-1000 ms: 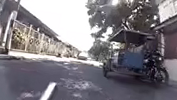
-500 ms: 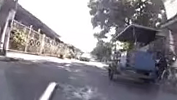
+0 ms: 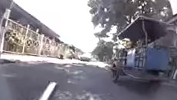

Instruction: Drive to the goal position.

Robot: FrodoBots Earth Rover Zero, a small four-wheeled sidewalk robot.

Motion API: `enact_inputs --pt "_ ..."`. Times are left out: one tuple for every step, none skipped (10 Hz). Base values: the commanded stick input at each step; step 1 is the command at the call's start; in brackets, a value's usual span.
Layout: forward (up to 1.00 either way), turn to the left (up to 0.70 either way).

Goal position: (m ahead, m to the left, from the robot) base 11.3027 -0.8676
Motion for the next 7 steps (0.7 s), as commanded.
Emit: enact_inputs --pt "0.85 -0.34" --pt "0.85 -0.34" --pt "0.85 -0.34" --pt "0.85 -0.04" --pt "0.85 0.00" --pt "0.85 0.00" --pt "0.85 0.00"
